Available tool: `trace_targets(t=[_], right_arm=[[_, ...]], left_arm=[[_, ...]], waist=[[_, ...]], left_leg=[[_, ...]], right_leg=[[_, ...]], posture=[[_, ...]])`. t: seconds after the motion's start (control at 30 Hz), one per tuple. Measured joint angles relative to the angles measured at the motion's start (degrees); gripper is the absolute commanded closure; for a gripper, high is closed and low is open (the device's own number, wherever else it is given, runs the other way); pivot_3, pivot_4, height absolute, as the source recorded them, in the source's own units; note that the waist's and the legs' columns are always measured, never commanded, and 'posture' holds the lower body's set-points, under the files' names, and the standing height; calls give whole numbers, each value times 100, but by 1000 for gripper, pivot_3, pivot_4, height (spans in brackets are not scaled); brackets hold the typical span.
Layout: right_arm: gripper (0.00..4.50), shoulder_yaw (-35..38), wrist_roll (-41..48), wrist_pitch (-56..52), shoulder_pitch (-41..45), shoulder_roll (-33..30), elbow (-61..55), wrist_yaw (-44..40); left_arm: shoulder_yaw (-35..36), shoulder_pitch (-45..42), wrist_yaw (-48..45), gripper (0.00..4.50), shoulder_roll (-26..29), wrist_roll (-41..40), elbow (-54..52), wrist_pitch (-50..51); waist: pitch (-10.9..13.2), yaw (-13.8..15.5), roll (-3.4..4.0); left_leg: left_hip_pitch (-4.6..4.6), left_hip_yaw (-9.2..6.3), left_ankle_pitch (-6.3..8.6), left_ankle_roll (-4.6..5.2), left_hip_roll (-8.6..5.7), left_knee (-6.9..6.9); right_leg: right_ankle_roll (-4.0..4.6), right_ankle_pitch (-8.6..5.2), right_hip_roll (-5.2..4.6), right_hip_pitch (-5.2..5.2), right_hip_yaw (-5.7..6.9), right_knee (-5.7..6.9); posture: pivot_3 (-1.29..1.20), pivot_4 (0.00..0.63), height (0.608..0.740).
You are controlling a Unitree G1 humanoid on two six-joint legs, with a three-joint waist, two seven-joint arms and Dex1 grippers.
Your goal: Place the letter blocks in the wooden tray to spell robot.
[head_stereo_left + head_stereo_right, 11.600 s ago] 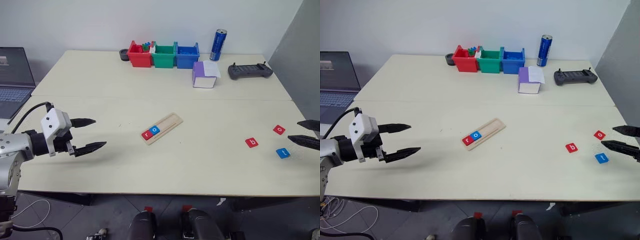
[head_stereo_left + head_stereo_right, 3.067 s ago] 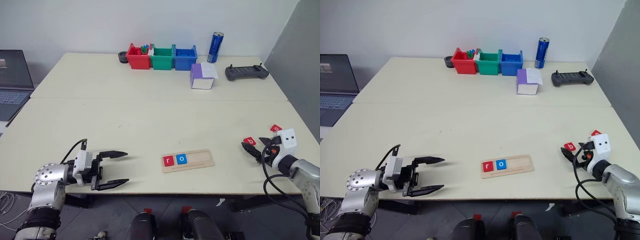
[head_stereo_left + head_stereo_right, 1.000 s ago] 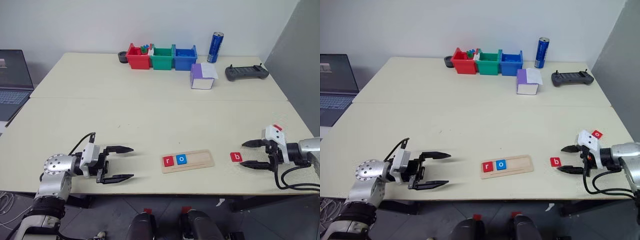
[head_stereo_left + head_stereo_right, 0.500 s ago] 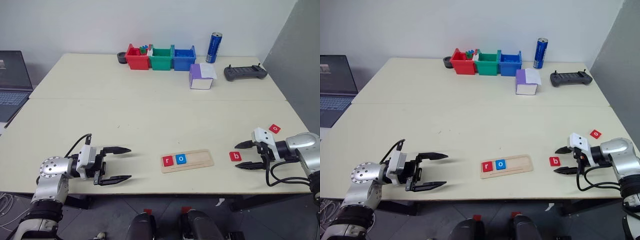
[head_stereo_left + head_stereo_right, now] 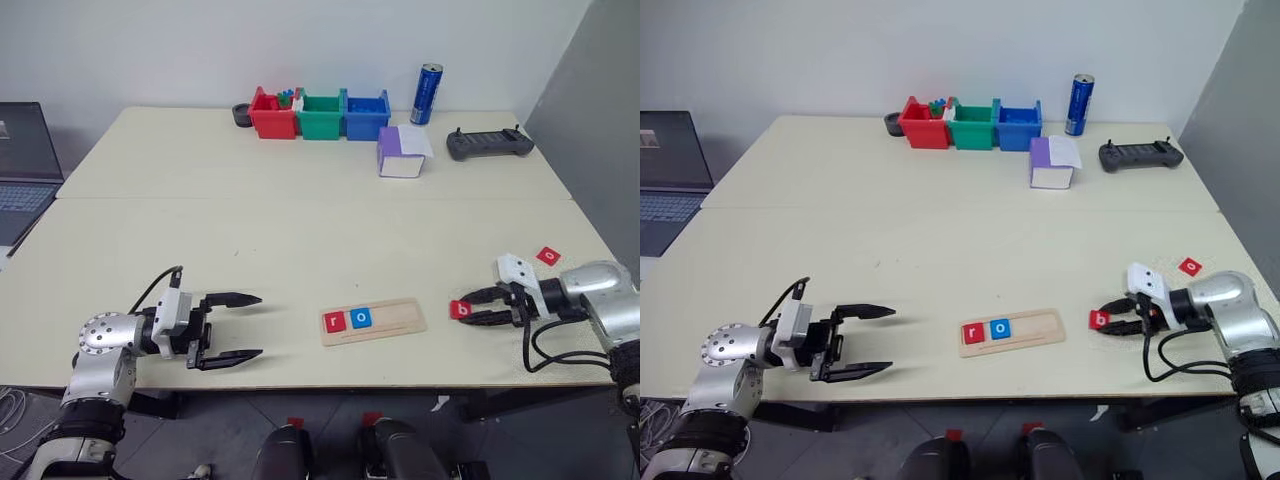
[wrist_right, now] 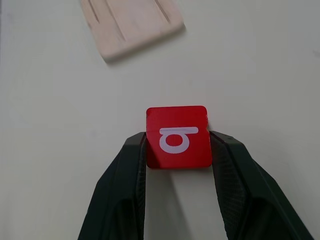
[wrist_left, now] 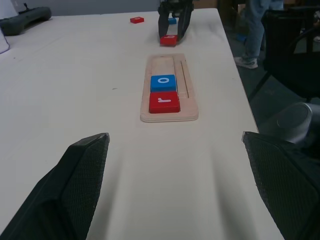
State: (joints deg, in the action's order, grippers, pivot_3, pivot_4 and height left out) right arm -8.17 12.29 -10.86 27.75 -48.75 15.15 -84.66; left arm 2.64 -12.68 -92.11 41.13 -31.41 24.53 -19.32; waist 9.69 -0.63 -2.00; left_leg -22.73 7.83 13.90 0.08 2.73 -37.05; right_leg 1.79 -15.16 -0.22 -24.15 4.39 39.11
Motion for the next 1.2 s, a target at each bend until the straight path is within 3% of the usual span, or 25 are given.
trace_targets(t=[0.1,0.23,0.5,1.2], right_arm=[[3040,-99,239,-588,236,103,-1145,24],[3040,-579,218,-1047,345,543,-1760,260],[3040,-1382,-397,-1192,593,1113,-1607,722],[3040,-1627,-1005,-463,916,1399,-624,745]], left_arm=[[-2,16,0,0,25,2,-2,-28],[-11,85,0,0,18,9,0,-113],[-10,283,0,0,4,16,-124,-143],[147,672,154,0,4,77,-825,49]], waist=[[-1,-2,0],[-5,25,-8],[-4,37,-8],[-4,29,-7]], left_leg=[[0,-4,0,0,1,0],[-7,-5,1,1,-2,-2],[-10,-2,1,1,-6,-4],[-8,-1,1,1,-6,-4]], right_leg=[[0,0,0,1,4,-2],[1,0,-4,0,5,-6],[5,-1,-10,-2,5,-6],[8,-1,-9,-1,6,-4]], posture=[[0,150,740],[0,150,740],[0,150,740],[0,150,740]])
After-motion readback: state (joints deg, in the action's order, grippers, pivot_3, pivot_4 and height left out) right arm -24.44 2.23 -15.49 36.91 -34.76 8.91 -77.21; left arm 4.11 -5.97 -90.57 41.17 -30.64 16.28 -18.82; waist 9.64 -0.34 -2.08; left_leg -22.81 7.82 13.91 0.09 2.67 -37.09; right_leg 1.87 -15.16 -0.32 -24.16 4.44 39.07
